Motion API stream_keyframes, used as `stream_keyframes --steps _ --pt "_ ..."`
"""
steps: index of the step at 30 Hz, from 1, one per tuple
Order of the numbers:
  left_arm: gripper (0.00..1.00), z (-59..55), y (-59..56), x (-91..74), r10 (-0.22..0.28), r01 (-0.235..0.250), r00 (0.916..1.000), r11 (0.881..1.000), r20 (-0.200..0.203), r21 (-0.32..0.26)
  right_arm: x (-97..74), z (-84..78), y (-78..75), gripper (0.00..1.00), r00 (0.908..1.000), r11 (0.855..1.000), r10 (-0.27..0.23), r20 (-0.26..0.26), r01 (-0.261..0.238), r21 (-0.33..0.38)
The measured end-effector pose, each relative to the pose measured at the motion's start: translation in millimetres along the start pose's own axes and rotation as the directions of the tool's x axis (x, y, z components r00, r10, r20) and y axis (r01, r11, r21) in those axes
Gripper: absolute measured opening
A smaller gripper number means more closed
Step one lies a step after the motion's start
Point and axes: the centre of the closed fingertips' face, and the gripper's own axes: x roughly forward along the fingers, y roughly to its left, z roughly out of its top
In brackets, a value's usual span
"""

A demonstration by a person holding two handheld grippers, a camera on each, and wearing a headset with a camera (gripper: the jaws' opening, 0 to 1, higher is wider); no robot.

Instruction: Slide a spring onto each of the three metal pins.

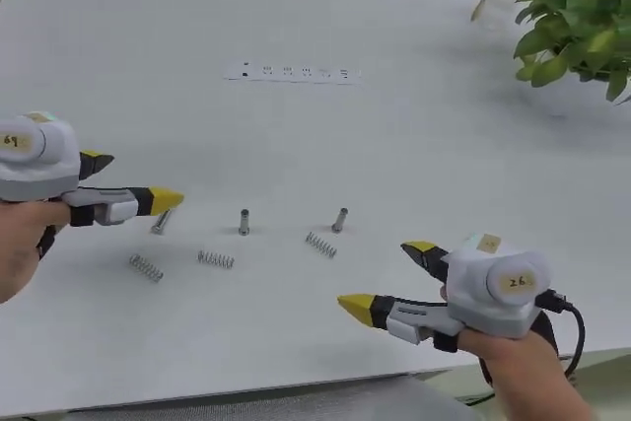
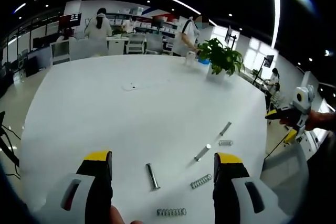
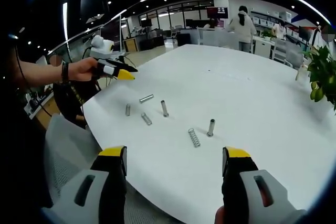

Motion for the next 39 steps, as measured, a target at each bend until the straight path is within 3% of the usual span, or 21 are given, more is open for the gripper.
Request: stream_keyframes --steps 5,10,22,27,33,39 --pt "0.75 -14.9 0.9 14.9 -0.001 0.001 0.9996 1.0 -0.03 -0.028 -0.6 -1.2 -1.9 0.73 1.0 1.0 -0.001 -0.002 0.001 0.005" --pt "0.7 -22.1 5.9 23.8 0.015 -0.016 0.9998 0.997 -0.016 -0.073 -1.5 -3.2 -3.4 0.71 1.0 1.0 -0.004 -0.007 0.004 0.011" --pt "0.57 -42.1 11.0 48.1 0.032 -0.041 0.9974 0.989 -0.064 -0.14 -1.8 -4.3 -8.1 0.71 0.9999 1.0 -0.01 -0.013 0.01 0.02" --pt "0.54 -46.7 11.7 56.6 0.032 -0.044 0.9959 0.989 -0.084 -0.143 -1.5 -2.0 -9.2 0.71 0.9999 1.0 -0.011 -0.01 0.011 0.024" --pt "0.43 -46.7 18.0 65.7 0.056 -0.068 0.9948 0.987 -0.085 -0.143 -1.4 -1.0 -9.4 0.71 0.9999 1.0 -0.01 -0.014 0.01 0.02" --pt "0.36 -57.7 20.7 72.0 0.072 -0.089 0.9903 0.985 -0.119 -0.148 -3.4 3.4 -11.8 0.73 0.9999 0.999 -0.017 0.001 0.017 0.036"
